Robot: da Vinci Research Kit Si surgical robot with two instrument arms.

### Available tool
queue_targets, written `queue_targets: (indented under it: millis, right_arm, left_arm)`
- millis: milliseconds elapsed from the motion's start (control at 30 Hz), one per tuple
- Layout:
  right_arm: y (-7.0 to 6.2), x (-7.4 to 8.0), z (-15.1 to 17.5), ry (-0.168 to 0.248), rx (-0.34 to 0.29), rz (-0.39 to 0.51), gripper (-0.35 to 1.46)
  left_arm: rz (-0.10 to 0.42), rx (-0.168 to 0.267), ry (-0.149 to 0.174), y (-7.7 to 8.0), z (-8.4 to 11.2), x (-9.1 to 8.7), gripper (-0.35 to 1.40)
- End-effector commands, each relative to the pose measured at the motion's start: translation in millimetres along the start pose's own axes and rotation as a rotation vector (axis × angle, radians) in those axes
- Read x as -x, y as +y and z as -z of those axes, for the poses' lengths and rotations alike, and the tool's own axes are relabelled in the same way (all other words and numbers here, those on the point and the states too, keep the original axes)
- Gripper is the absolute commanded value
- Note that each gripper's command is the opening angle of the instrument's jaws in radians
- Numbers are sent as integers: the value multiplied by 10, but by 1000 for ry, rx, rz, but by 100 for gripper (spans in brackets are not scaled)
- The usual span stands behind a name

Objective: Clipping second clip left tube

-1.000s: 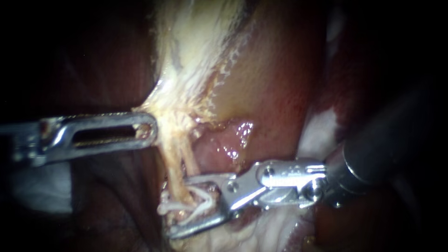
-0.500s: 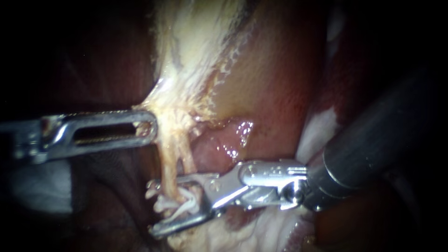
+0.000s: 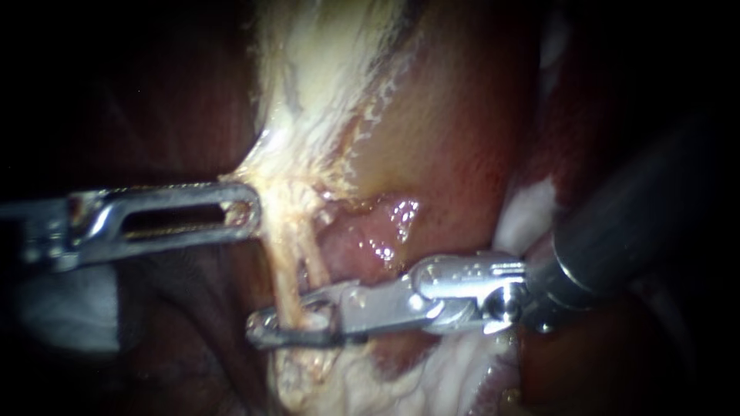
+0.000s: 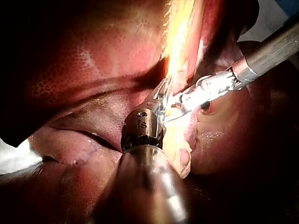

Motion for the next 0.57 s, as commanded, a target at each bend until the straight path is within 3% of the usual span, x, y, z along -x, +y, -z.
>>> queue_targets:
  millis: [33, 267, 567]
  right_arm:
    - [-1, -1, 0, 3, 1, 4, -35]
    - [-1, 2, -4, -24, -5, 13, -35]
    - [1, 3, -8, -23, -15, 14, -35]
  left_arm:
    - [0, 0, 0, 0, 0, 0, -35]
    - [0, 0, 0, 0, 0, 0, -35]
    - [0, 0, 0, 0, 0, 0, -35]
